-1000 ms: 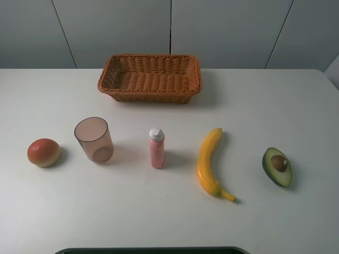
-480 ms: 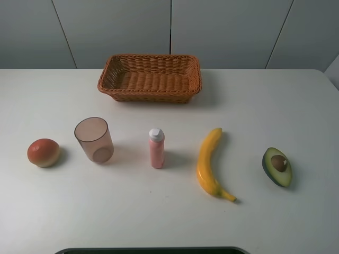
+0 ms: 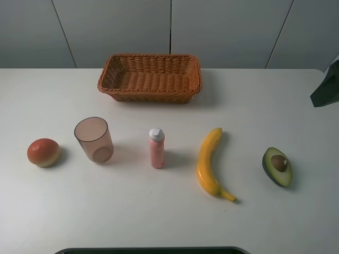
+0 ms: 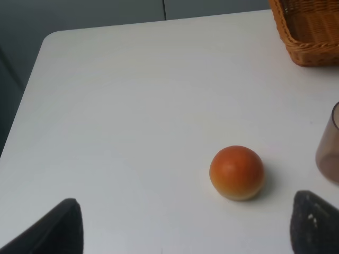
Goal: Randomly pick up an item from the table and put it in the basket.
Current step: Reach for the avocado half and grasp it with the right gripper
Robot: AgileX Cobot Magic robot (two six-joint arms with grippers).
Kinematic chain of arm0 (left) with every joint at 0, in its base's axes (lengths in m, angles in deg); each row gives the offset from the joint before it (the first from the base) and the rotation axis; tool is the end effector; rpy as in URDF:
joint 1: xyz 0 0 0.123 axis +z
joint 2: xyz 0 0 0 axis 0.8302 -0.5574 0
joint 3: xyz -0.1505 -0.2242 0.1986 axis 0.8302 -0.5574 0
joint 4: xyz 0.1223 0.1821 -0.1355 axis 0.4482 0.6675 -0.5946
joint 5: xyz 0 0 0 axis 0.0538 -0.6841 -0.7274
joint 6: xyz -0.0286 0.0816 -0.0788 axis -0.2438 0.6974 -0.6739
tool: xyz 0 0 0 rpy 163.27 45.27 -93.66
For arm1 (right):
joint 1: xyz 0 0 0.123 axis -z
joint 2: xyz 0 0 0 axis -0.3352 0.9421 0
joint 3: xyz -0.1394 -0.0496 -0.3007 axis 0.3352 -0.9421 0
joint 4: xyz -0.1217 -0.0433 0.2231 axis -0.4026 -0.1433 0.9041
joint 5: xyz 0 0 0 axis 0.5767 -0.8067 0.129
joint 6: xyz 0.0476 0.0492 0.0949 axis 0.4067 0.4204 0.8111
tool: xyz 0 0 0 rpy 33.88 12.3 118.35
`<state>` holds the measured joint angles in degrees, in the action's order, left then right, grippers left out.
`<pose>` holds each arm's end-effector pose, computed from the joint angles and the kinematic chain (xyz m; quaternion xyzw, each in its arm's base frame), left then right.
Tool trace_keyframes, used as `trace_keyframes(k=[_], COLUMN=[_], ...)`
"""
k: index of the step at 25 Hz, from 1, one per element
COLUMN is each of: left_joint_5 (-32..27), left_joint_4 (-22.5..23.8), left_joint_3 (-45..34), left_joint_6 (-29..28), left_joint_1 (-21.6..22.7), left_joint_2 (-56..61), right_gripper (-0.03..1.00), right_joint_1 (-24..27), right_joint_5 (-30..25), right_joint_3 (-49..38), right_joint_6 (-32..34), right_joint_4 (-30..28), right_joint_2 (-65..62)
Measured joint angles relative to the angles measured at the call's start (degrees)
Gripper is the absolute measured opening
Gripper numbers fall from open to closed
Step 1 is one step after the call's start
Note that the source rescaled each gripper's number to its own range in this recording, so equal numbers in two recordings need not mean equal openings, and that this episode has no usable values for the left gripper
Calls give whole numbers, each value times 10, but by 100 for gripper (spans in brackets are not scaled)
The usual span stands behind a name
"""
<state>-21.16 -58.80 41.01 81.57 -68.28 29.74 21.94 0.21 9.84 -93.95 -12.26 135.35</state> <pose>-0.0266 0.0167 0.2699 0.0684 0.8519 -0.0146 0.5190 0.1921 0.0014 0.3074 -0.0713 0.9803 0.0198 0.1829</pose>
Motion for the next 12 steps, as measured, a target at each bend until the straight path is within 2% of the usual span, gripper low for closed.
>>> trace_keyframes(k=[7,12], left_joint_5=[0,0], left_joint_4=[0,0], left_joint_3=[0,0], left_joint_6=[0,0], left_joint_1=[0,0], left_joint_2=[0,0], right_gripper=[100,100], right_joint_1=[0,-23], right_joint_5=[111,192], right_joint_3=[-96,-164], right_joint_6=[-37,-55], right_joint_4=[43,49], right_joint_2=[103,147])
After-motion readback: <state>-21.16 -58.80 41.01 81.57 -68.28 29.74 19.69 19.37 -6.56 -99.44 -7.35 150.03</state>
